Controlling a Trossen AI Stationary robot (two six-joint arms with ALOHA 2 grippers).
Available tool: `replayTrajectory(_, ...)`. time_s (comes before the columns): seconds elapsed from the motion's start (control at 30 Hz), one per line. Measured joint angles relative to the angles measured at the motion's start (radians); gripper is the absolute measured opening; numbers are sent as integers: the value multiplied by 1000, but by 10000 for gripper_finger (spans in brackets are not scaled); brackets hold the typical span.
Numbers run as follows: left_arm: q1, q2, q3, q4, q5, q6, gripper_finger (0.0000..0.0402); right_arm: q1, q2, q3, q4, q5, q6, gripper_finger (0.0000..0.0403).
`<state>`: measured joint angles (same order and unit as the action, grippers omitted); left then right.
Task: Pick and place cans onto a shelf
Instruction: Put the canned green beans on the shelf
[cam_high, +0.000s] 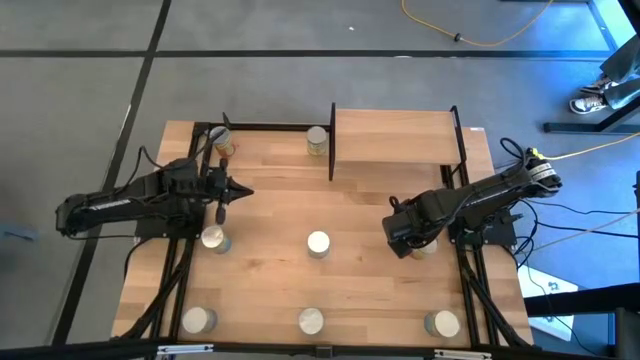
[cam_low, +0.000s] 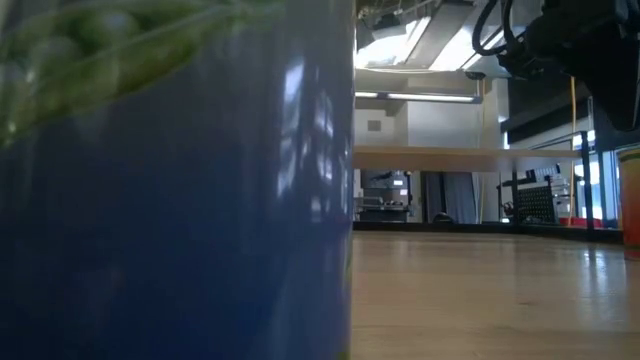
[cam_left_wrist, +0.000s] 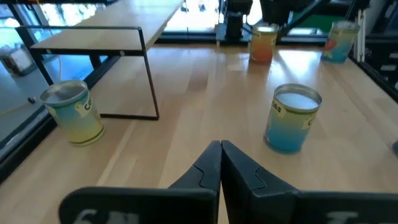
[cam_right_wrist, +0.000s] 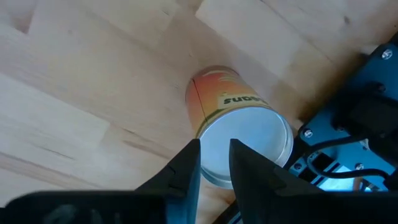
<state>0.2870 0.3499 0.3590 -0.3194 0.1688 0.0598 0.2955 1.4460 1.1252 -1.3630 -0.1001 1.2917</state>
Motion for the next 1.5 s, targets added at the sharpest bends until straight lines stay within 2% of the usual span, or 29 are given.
replayTrajectory(0.3, -18, 187, 103, -16, -2, -4, 0, 1, 0, 0, -1, 0, 14, 87)
replayTrajectory(0.5, -62, 260, 150, -18, -3, 3, 0, 8, 0, 0, 0, 18, 17, 87)
replayTrajectory(0.67, -93, 271, 163, -17, -4, 4, 0, 19, 0, -29, 10, 27, 41, 87)
replayTrajectory(0.97, -142, 270, 163, -18, -104, 4, 0, 33, -1, -96, 52, -2, 59, 87)
replayTrajectory(1.2, -146, 270, 163, -18, -109, 4, 0, 33, -1, -97, 58, 0, -9, 87)
replayTrajectory(1.5, -146, 270, 163, -18, -109, 4, 0, 31, -4, -64, 35, 29, -17, 87)
